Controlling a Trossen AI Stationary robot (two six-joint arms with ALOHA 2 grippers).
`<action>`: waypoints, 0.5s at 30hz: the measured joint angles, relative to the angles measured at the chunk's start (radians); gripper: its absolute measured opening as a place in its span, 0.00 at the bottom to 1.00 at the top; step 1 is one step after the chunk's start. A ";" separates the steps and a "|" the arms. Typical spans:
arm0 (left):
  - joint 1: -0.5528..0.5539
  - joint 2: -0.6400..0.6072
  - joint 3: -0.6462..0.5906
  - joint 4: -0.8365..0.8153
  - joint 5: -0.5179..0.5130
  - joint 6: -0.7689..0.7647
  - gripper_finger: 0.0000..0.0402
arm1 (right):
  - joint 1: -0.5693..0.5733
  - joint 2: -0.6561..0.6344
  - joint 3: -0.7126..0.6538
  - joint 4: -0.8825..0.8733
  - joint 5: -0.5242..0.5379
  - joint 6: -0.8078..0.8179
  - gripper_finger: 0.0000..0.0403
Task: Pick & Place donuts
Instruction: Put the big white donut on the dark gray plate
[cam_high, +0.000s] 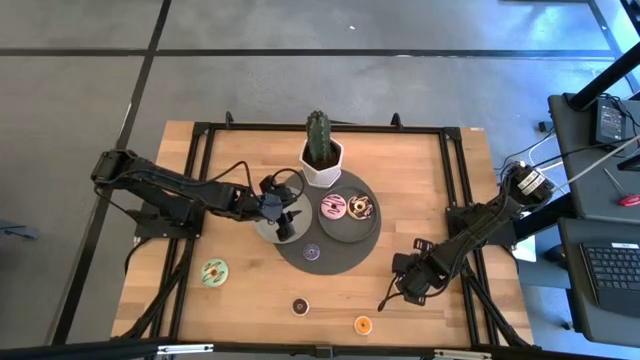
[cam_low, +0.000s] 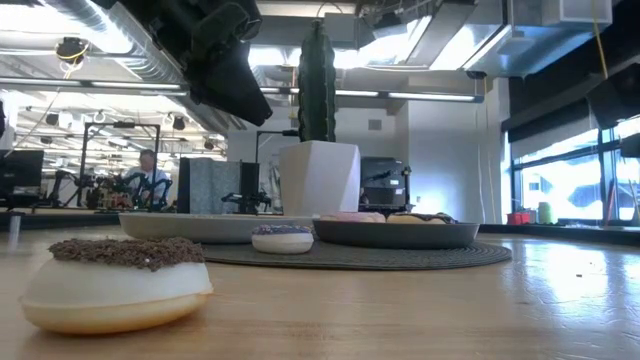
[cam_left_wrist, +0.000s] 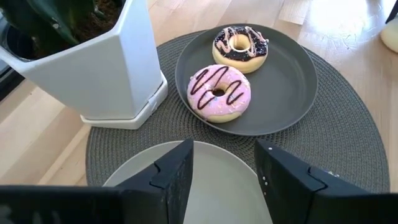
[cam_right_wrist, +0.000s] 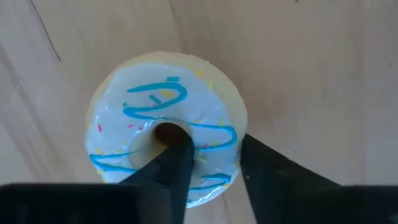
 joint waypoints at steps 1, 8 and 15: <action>0.000 0.000 0.000 0.000 0.000 0.000 0.41 | 0.000 0.000 0.000 0.000 -0.004 -0.002 0.29; 0.000 0.000 0.000 0.000 0.000 0.007 0.42 | -0.046 -0.001 0.068 -0.007 -0.003 -0.127 0.13; 0.000 0.000 0.000 0.000 0.000 0.026 0.41 | -0.222 -0.001 0.198 0.001 0.141 -0.449 0.12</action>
